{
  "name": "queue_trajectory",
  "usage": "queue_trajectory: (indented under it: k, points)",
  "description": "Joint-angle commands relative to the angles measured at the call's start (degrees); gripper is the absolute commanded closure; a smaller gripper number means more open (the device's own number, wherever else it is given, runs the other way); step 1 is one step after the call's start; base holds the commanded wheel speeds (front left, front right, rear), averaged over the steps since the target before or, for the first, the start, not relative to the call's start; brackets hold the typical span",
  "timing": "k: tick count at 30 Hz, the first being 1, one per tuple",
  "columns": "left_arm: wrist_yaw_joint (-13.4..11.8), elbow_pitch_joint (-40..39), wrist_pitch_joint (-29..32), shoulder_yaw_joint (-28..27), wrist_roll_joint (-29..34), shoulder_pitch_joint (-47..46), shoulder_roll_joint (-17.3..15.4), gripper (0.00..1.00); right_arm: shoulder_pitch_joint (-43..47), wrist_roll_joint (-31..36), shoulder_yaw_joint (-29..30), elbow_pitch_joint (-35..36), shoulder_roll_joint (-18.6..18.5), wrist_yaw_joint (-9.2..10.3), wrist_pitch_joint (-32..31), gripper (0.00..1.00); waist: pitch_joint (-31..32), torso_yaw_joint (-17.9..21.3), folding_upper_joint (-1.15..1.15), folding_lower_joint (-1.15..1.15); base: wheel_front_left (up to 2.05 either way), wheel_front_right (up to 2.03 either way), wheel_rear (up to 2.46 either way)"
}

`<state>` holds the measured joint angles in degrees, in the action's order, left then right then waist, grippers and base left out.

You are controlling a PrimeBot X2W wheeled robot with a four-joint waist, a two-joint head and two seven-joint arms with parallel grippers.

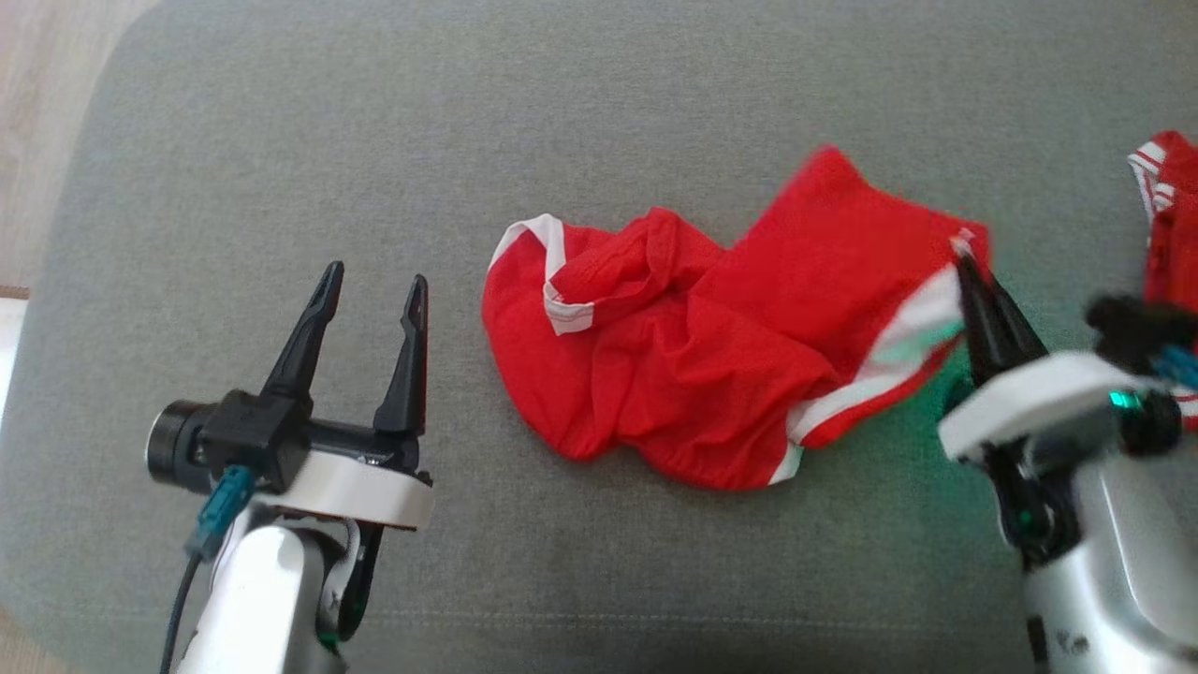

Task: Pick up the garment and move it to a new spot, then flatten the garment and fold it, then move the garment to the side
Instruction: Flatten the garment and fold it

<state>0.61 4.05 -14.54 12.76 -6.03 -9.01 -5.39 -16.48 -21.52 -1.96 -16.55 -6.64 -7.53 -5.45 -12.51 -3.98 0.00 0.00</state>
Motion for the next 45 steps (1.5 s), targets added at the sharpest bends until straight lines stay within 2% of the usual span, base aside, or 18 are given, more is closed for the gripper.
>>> queue_trajectory:
  k: [1, 3, 4, 5, 12, 17, 23, 29, 41, 45]
  points:
    - [0.4, -2.0, -0.5, -1.9, 0.6, -2.2, -0.8, 0.00, 1.1, -1.2, 1.7, 1.2, 1.5, 0.04, 1.1, 1.00, -0.3, 0.6, 0.00, 0.00, 0.00, 0.00, 0.00]
    - [0.5, -2.0, -0.5, -1.9, 0.7, -2.2, -0.8, 0.00, 2.3, -2.1, 3.9, 0.6, 2.2, 0.04, 2.0, 0.97, -0.6, 1.0, 0.00, 0.00, 0.00, 0.00, 0.00]
    - [0.6, -2.0, -0.5, -1.9, 0.8, -2.1, -0.8, 0.00, 2.6, -2.4, 4.4, 0.5, 2.4, 0.04, 2.6, 0.57, -0.8, 1.3, 0.00, 0.00, 0.00, 0.00, 0.00]
    - [0.6, -2.0, -0.5, -2.0, 0.8, -2.1, -0.9, 0.00, 2.8, -2.4, 5.0, 0.4, 2.6, 0.04, 3.3, 0.00, -0.9, 1.5, 0.00, 0.00, 0.00, 0.00, 0.00]
    - [0.6, -1.9, -0.5, -2.4, 1.0, -1.2, -1.2, 0.00, 4.3, 1.7, 5.9, 3.7, 2.5, 0.04, 10.5, 0.00, -0.3, 2.8, 0.00, 0.00, 0.00, 0.00, 0.00]
    - [0.1, -2.1, -0.5, -3.1, 0.8, 0.4, -1.3, 0.00, 6.5, 7.1, 4.6, 9.9, 0.9, 0.04, 14.1, 0.00, 1.0, 3.7, 0.00, 0.00, 0.00, 0.00, 0.00]
    - [-0.4, -2.1, -0.5, -3.7, 0.4, 2.7, -1.4, 0.00, 11.1, 10.3, 1.1, 17.6, 1.0, 0.04, 11.6, 0.00, 2.8, 4.3, 0.00, 0.00, 0.00, 0.00, 0.00]
    - [-0.6, -2.0, -0.5, -3.6, 0.1, 4.5, -1.2, 0.00, 15.7, 10.7, -1.4, 22.1, 1.9, 0.04, 8.9, 0.00, 4.0, 4.5, 0.00, 0.00, 0.00, 0.00, 0.00]
    - [-0.7, -2.0, -0.5, -3.2, -0.1, 4.8, -1.1, 0.00, 17.0, 10.6, -1.8, 24.9, 2.8, 0.04, 7.5, 0.00, 3.7, 4.5, 0.00, 0.00, 0.00, 0.00, 0.00]
    - [1.1, -1.3, 0.5, -0.7, -0.3, 3.9, -0.7, 0.00, 16.7, 10.5, -1.7, 24.9, 2.9, 0.04, 7.2, 0.00, 3.0, 4.3, 0.00, 0.00, 0.00, 0.00, 0.00]
